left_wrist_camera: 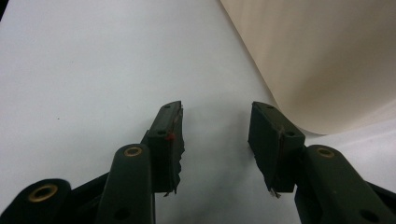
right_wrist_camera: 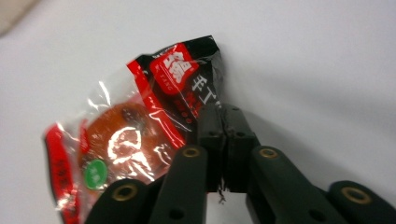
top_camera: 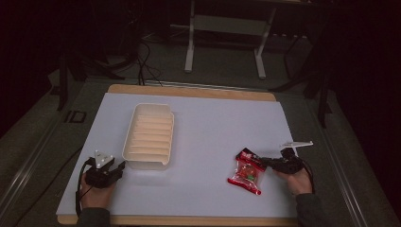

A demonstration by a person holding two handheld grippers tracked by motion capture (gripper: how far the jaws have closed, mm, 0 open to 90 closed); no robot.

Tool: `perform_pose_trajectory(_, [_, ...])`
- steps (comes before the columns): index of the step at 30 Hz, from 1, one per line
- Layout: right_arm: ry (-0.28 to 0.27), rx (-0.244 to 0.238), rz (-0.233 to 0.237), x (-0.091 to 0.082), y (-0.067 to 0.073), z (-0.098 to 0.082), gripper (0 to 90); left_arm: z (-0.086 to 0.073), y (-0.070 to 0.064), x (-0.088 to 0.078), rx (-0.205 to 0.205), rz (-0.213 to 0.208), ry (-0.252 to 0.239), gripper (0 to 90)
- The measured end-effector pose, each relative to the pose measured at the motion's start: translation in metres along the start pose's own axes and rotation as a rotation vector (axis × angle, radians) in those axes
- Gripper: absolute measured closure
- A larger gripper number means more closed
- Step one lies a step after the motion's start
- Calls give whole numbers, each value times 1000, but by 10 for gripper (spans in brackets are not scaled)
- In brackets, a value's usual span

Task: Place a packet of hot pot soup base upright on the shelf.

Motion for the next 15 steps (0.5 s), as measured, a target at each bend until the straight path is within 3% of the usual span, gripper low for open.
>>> perform_pose_trajectory(15, [-64,-92,18,-19,23,23,897,0,0,0,7,1,0,550])
Point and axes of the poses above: each handheld gripper's, and its own axes: x roughly forward along the jaws, z roughly out of its top, y roughly to its left, the point moved 4 cm from there along x, roughly forward along the jaws, and after that the axes turned 1 degree about -z, right-handed, at the moved point
